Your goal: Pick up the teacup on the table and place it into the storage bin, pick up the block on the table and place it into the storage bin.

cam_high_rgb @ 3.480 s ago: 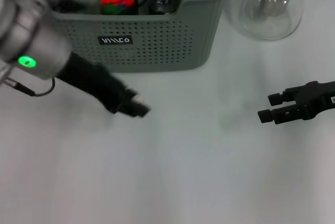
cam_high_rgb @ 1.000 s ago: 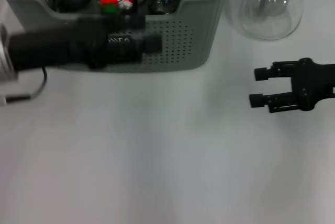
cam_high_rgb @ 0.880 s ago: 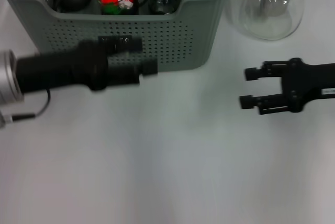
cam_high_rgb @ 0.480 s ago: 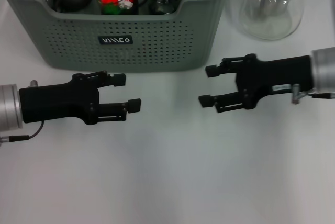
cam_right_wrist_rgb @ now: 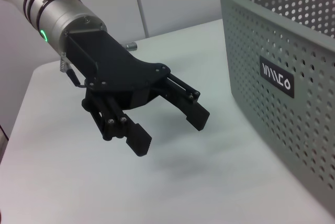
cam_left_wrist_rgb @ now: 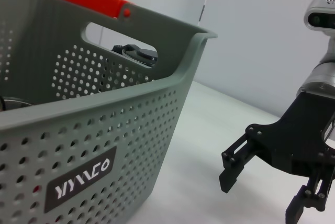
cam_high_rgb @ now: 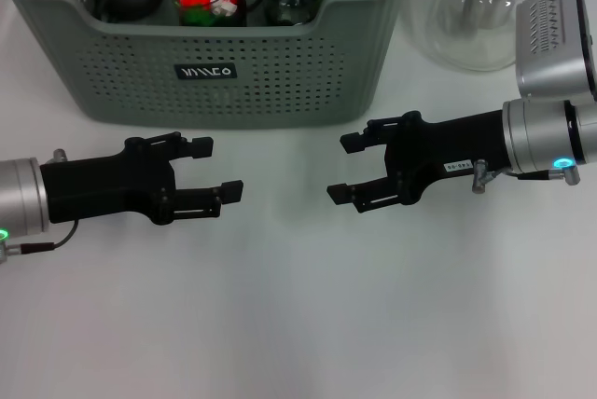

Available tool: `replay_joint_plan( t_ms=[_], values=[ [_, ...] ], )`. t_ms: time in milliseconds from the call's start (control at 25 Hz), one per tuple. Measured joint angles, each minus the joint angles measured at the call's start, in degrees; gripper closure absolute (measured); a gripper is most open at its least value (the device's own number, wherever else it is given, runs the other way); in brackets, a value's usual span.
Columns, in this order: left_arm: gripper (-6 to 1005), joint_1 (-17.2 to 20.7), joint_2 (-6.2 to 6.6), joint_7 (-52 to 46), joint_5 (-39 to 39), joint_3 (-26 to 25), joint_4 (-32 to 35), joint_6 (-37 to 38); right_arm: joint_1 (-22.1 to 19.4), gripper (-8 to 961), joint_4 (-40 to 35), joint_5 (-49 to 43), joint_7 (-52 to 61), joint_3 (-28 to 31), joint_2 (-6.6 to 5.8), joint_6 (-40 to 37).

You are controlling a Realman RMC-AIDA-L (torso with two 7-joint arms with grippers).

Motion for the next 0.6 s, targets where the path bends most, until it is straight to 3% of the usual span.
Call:
replay_joint_plan(
  t_ms=[600],
  values=[
    [152,-1.3,0.39,1.3,0.6,0.1,-3.6,-2.3,-0.4,129,0.1,0.1,0.0,-0.1,0.01,0.3]
  ],
)
